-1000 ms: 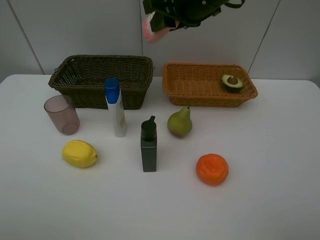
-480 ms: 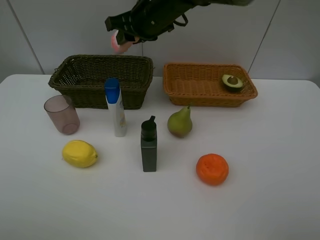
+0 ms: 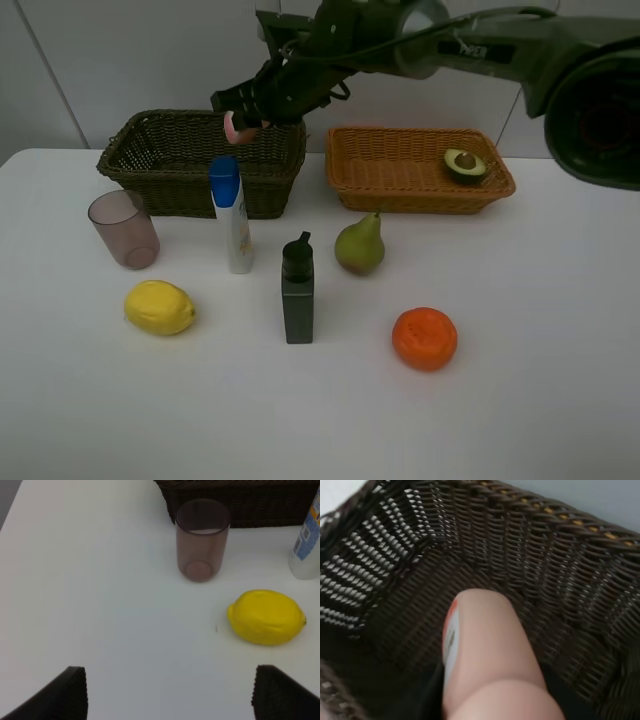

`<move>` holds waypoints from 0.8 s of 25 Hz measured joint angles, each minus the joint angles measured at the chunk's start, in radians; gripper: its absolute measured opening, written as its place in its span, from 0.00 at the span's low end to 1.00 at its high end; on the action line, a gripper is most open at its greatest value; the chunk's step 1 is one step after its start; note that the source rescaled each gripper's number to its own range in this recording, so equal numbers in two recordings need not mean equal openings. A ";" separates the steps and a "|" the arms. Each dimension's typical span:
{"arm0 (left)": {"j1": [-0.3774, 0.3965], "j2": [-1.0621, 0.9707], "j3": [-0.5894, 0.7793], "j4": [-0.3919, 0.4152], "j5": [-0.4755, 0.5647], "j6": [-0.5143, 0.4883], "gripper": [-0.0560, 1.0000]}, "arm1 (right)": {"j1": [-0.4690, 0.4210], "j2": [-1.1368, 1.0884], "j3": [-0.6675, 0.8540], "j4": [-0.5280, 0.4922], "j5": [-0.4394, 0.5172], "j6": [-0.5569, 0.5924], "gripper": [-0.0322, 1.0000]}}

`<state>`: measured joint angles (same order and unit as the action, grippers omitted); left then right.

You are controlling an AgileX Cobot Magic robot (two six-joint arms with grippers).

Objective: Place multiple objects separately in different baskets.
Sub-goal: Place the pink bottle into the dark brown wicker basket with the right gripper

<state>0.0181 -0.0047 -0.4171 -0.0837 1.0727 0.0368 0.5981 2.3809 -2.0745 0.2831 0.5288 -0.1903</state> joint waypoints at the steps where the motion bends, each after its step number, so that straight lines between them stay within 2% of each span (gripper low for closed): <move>1: 0.000 0.000 0.000 0.000 0.000 0.000 0.89 | -0.005 0.009 0.000 -0.001 -0.006 0.000 0.18; 20: 0.000 0.000 0.000 0.000 0.000 0.000 0.89 | -0.017 0.067 0.000 -0.034 -0.044 0.000 0.18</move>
<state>0.0181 -0.0047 -0.4171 -0.0837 1.0727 0.0368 0.5810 2.4482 -2.0748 0.2489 0.4852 -0.1903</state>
